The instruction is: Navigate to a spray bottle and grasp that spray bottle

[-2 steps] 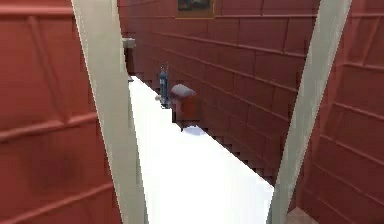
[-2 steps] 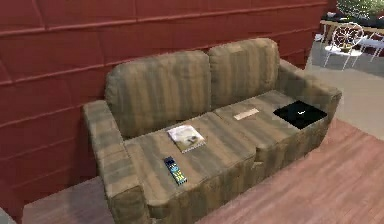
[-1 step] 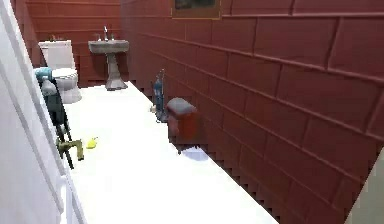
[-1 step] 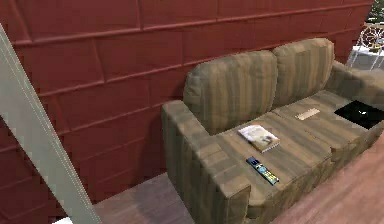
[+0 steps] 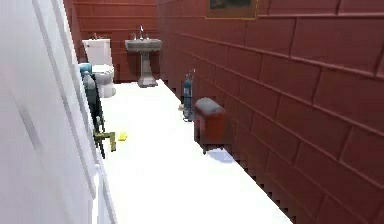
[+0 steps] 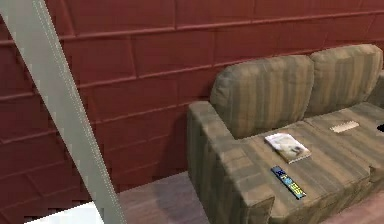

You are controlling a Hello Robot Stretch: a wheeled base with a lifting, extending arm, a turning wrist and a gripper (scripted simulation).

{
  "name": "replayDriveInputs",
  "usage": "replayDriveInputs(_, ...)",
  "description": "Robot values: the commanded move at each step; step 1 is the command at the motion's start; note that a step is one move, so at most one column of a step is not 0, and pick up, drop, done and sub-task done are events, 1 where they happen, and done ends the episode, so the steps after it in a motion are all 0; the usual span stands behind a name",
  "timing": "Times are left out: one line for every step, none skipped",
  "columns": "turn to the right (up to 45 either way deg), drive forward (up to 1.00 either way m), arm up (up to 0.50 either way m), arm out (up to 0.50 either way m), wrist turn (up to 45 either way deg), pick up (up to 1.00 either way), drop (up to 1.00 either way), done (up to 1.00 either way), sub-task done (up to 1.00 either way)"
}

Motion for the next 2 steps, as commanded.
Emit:
replayDriveInputs(0.0,0.05,0.0,0.0,0.0,0.0,0.0,0.0,0.0)
replayDriveInputs(-3.0,0.0,0.0,0.0,0.0,0.0,0.0,0.0,0.0)
